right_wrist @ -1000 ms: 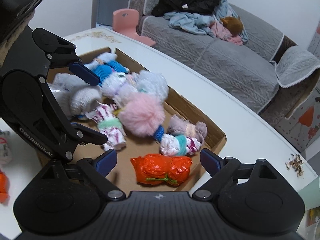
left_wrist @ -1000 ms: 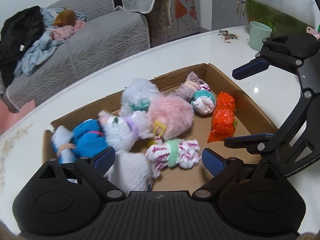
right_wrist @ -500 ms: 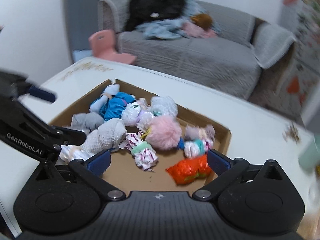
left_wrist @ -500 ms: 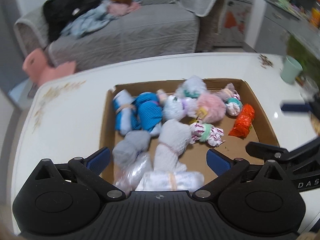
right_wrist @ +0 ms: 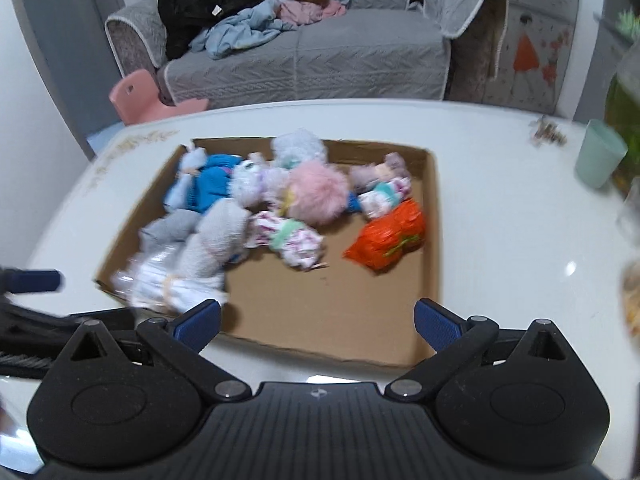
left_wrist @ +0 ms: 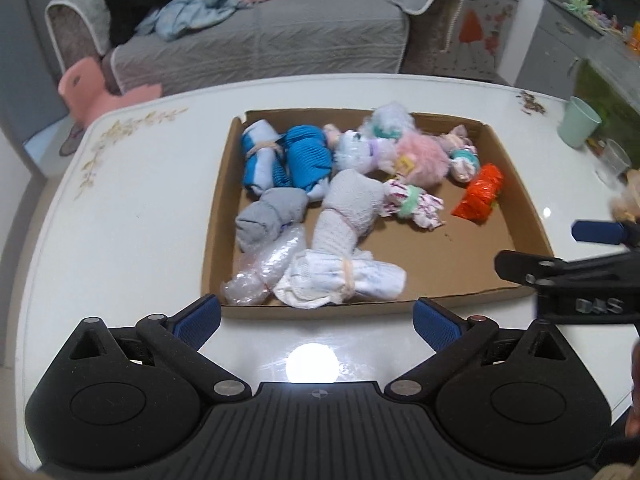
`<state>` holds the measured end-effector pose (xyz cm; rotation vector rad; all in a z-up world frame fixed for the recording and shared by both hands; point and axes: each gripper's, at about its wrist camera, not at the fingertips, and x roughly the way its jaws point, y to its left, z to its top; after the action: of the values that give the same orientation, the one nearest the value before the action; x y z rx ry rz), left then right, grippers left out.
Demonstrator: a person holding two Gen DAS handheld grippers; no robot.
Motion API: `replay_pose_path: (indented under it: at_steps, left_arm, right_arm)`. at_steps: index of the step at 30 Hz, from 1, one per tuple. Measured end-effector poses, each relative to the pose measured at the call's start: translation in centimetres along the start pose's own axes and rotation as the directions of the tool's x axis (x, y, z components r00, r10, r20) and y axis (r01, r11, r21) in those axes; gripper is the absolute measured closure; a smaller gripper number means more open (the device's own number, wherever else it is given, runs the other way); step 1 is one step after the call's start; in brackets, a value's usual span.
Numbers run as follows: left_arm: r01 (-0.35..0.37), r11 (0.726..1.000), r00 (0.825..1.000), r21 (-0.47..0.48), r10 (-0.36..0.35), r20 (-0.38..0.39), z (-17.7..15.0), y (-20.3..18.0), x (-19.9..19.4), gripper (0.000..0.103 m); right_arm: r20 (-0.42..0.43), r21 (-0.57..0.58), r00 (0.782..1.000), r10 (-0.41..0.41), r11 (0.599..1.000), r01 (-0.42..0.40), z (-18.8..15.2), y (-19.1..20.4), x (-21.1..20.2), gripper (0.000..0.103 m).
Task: Organize objects
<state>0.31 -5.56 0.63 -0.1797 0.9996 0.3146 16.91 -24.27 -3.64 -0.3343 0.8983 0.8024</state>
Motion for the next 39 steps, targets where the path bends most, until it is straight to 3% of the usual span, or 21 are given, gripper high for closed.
replay_pose_path:
  at_steps: [3, 16, 39]
  left_arm:
    - [-0.019, 1.0, 0.999, 0.022, 0.019, 0.029, -0.2, -0.1, 0.1, 0.001]
    - [-0.031, 0.999, 0.999, -0.035, 0.03, -0.021, 0.2, 0.7, 2.0, 0.001]
    - [-0.053, 0.999, 0.999, 0.002, 0.053, -0.012, 0.5, -0.5, 1.9, 0.001]
  right_arm:
    - [-0.016, -0.05, 0.999, -0.049, 0.998, 0.048, 0.1, -0.1, 1.2, 0.001]
    - [-0.008, -0.075, 1.0, -0.026, 0.997, 0.025, 1.3, 0.8, 2.3, 0.001]
    - [-0.022, -0.067, 0.999, -0.027, 0.997, 0.026, 1.4, 1.2, 2.9, 0.001]
